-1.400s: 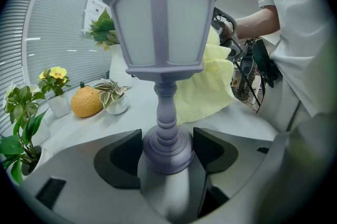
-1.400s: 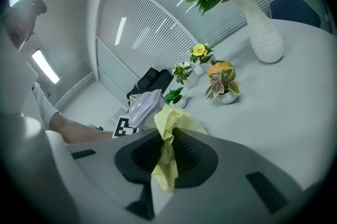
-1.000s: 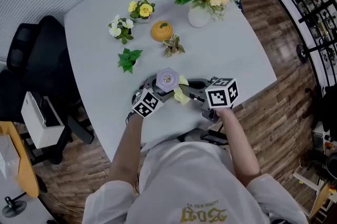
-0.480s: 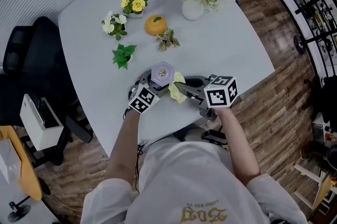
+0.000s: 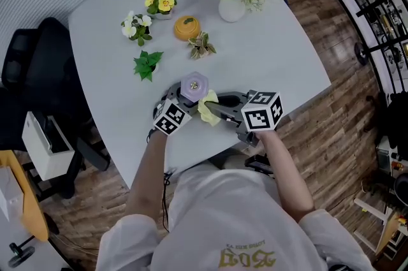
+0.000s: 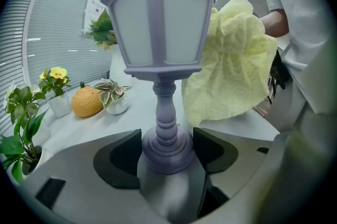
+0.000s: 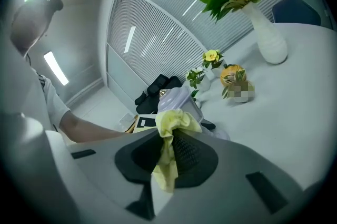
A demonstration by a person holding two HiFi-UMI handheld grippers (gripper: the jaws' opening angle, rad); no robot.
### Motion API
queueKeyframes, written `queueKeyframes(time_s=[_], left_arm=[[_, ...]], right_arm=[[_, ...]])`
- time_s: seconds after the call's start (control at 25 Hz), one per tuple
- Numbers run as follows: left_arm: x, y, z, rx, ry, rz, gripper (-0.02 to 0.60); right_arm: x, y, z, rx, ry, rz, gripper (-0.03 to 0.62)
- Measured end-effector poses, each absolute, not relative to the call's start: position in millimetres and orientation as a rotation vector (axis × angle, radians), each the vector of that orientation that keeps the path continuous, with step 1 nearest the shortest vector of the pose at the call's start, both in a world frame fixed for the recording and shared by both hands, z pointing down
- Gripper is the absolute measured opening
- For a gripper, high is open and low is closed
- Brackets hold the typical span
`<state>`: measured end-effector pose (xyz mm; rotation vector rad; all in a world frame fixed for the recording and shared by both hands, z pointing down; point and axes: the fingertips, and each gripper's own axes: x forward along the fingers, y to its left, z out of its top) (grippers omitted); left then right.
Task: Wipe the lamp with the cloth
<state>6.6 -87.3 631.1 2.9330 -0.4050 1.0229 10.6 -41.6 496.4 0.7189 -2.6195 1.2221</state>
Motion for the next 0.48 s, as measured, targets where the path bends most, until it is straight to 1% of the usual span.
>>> queueKeyframes(time_s=[0.48], left_arm=[[7.0,-86.3,630.1,2.933,-0.411,1.022,0.299]], right_arm=[[-6.4,-41.1,499.4,0.648,-2.645,1.193,0.054]])
